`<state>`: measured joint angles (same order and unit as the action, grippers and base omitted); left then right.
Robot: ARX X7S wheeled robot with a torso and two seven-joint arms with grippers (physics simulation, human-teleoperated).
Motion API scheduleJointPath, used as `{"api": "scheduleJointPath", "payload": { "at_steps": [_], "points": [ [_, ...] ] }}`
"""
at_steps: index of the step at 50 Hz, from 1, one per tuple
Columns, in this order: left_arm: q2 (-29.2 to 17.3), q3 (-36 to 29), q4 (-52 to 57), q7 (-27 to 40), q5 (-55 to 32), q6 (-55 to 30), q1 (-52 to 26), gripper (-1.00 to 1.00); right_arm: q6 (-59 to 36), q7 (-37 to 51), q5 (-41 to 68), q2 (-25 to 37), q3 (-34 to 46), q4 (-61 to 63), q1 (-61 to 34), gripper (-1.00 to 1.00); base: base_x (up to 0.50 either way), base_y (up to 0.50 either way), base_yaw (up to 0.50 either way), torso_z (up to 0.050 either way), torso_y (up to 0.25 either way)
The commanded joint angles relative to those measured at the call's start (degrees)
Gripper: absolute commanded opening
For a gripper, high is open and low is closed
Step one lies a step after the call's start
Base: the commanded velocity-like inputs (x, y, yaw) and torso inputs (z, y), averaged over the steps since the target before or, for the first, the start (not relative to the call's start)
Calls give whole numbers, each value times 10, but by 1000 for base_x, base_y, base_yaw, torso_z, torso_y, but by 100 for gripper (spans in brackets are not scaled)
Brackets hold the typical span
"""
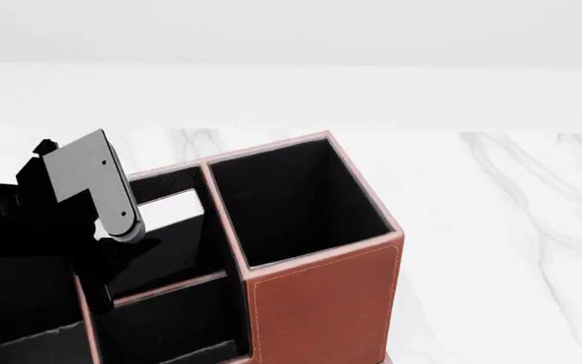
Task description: Pick up the book and place it in the front compartment of the caddy.
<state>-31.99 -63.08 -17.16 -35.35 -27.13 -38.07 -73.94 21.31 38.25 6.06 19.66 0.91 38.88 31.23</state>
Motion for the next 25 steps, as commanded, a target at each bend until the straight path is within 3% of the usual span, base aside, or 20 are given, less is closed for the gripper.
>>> {"api": "scheduleJointPath", "payload": {
  "at_steps": [1,25],
  "points": [
    [23,11,-30,1,24,35,13,-100,4,-14,-14,-8,-12,3,7,100,0,0,0,0,0],
    [37,5,-83,1,39,71,21,-100,6,-9,-15,-4,-14,8,12,100,0,0,1,0,0]
  ]
}}
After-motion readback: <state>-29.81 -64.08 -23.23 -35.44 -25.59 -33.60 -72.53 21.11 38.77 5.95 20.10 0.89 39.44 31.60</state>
